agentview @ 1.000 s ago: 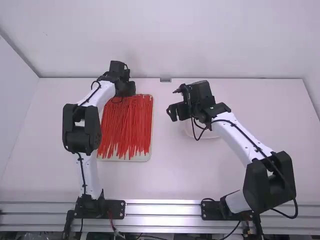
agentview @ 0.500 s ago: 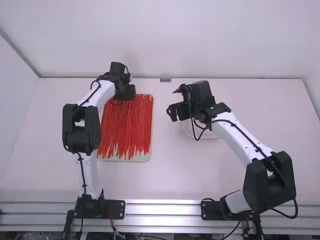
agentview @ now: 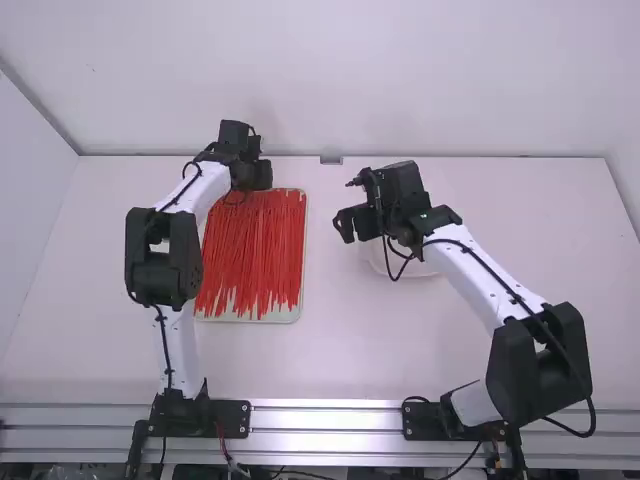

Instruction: Fasten the cable tie

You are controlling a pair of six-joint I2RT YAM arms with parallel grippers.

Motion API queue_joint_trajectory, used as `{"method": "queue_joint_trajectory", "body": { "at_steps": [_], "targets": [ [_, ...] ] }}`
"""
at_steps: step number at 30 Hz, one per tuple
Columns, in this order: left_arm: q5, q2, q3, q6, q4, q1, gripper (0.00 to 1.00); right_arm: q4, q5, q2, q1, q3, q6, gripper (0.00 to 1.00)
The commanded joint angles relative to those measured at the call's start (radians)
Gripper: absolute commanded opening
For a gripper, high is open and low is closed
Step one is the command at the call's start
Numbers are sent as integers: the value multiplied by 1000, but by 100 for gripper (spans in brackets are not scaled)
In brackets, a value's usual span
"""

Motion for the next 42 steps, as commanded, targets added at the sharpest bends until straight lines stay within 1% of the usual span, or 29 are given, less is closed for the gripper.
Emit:
{"method": "queue_joint_trajectory", "body": {
  "at_steps": [1,4,8,11,17,25,28,36,42],
  "targets": [
    [-37,21,-44,-6,7,-8,27,-5,-2,8,-2,28,-2,98],
    [-46,21,-76,-6,34,-7,30,-4,-2,8,-2,28,-2,98],
    [-58,21,-122,-14,71,-6,29,-3,-2,8,-2,28,-2,99],
    [-56,21,-158,-14,106,-3,25,-4,-2,8,-2,28,-2,99],
    [-58,24,-195,-13,155,-8,23,-4,-2,8,-2,28,-1,99],
    [-44,57,-201,-10,186,-8,23,-11,-2,8,-2,28,-2,99],
    [-1,65,-201,-10,212,-8,23,-14,-2,8,-2,28,-2,99],
    [-2,65,-201,-13,232,-8,23,-23,-2,8,-2,28,-2,98],
    [31,65,-203,-3,239,-8,20,-20,-2,8,-2,28,-2,99]
  ]
}}
